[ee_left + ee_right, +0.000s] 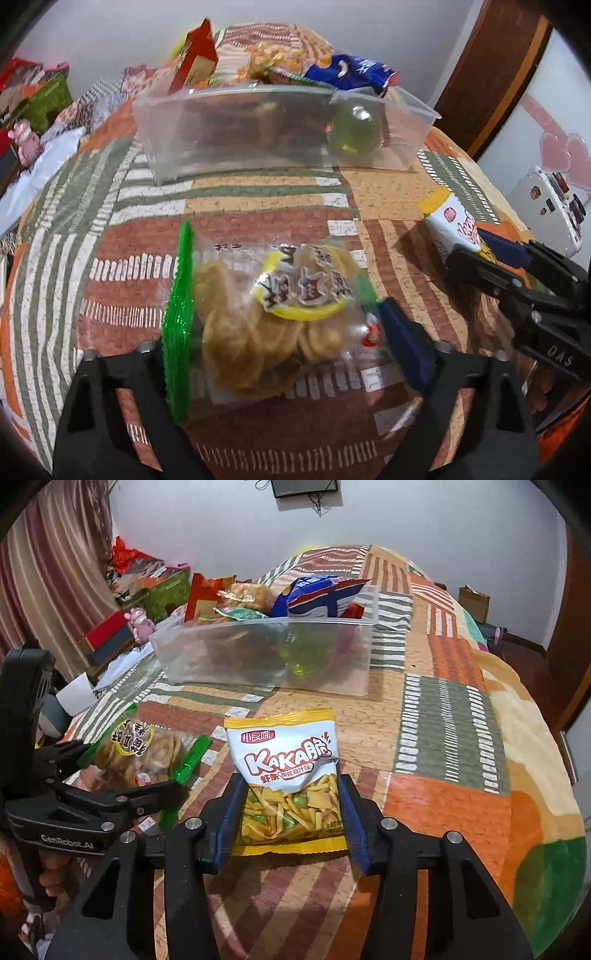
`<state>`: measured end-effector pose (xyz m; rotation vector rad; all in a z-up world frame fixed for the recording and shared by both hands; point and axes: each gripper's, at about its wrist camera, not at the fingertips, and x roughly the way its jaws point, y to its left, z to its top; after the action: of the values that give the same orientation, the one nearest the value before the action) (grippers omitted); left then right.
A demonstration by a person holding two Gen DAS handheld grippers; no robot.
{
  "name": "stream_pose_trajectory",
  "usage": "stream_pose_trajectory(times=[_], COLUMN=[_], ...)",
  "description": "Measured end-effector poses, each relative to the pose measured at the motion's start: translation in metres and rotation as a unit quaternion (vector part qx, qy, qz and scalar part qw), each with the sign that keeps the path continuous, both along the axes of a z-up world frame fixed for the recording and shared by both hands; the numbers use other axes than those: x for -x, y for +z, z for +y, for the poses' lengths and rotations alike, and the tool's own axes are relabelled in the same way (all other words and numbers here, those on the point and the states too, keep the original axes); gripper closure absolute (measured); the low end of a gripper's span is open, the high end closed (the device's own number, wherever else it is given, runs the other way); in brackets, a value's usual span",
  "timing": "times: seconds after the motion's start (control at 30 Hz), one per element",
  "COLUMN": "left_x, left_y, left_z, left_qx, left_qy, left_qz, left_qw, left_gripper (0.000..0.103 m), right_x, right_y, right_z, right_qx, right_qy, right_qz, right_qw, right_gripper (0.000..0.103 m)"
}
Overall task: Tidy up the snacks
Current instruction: 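Lower both bags into the clear box and open both grippers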
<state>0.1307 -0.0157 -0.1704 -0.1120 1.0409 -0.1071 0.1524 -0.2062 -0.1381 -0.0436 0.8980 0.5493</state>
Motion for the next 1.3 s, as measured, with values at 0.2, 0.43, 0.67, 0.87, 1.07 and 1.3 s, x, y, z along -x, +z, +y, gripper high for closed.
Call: stream_pose_trajectory(times=[0.2,0.43,0.67,0.87,1.07,1.3], left_x=[0.003,0.004,-0.015,-0.035,-0.058,-0.091], left_y=[0.008,0.042,0.076,0.092,0.097,0.092], left_z=[0.004,0.019,0.035,0.045,0.047,0.048], left_qx=[0.001,0.017,0.019,0.021,0.019,0.01], left_qy=[0.005,0.018,0.037,0.043,0.04,0.037], left_qz=[-0.015,-0.057,-0.099,-0.12,-0.13,-0.128], left_qw=[0.9999,0.9981,0.9943,0.9916,0.9906,0.9911], left_gripper=[0.019,0.019,0.019,0.019,0.019,0.019], right_x=[0.0,-0.007,-0.019,-0.036,-0.054,-0.074], right_y=[0.013,0.032,0.052,0.065,0.072,0.072], right_z=[-0.001,0.002,0.009,0.016,0.027,0.044], right_qx=[-0.008,-0.023,-0.035,-0.043,-0.049,-0.05], right_qy=[-0.003,-0.005,-0.007,-0.01,-0.01,-0.004], right_qz=[-0.015,-0.036,-0.062,-0.08,-0.09,-0.091], right_qw=[1.0,0.999,0.997,0.996,0.995,0.995], right_gripper=[0.057,0.057,0.057,0.057,0.057,0.057])
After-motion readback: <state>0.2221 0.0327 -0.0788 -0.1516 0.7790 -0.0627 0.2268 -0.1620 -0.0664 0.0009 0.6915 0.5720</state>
